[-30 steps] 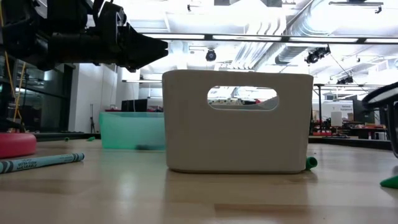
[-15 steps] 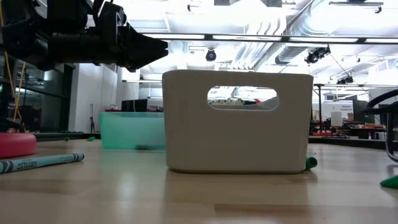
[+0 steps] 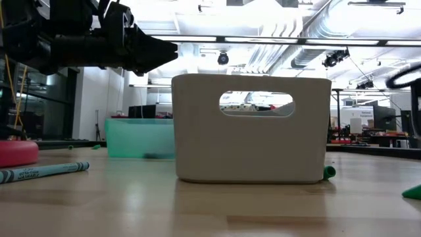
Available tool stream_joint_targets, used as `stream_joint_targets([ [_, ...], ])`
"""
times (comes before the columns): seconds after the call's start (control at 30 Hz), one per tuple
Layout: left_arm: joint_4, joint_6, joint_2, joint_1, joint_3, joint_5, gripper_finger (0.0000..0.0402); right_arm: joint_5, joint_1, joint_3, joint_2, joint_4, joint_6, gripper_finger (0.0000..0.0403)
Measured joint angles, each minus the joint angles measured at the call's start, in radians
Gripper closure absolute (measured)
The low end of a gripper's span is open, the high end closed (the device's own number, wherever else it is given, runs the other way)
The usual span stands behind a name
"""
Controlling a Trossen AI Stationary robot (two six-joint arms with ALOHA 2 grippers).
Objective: Sort crayons
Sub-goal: Put the blue crayon into the yellow bin
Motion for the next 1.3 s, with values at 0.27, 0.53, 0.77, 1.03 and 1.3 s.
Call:
stream_joint_targets([
  [0.27,0.001,0.005,0.0,0.0,0.0,0.0,0.0215,0.089,0.02,0.113,-0.091,0.048,-0.17,0.0403],
  [0.53,0.001,0.0,0.0,0.0,0.0,0.0,0.0215,0.09,0.038,-0.017,-0.266,0.218,-0.122,0.0374],
  [0.77,0.001,0.016,0.0,0.0,0.0,0.0,0.0215,0.11,0.038,-0.21,-0.427,0.539,-0.063,0.0269],
  [1.03,0.001,0.026,0.0,0.0,0.0,0.0,0.0215,0.04,0.004,-0.319,-0.436,0.646,-0.055,0.0199],
  [1.3,0.0,0.026,0.0,0.0,0.0,0.0,0.0215,0.058,0.021,-0.306,-0.41,0.642,-0.011,0.0211],
])
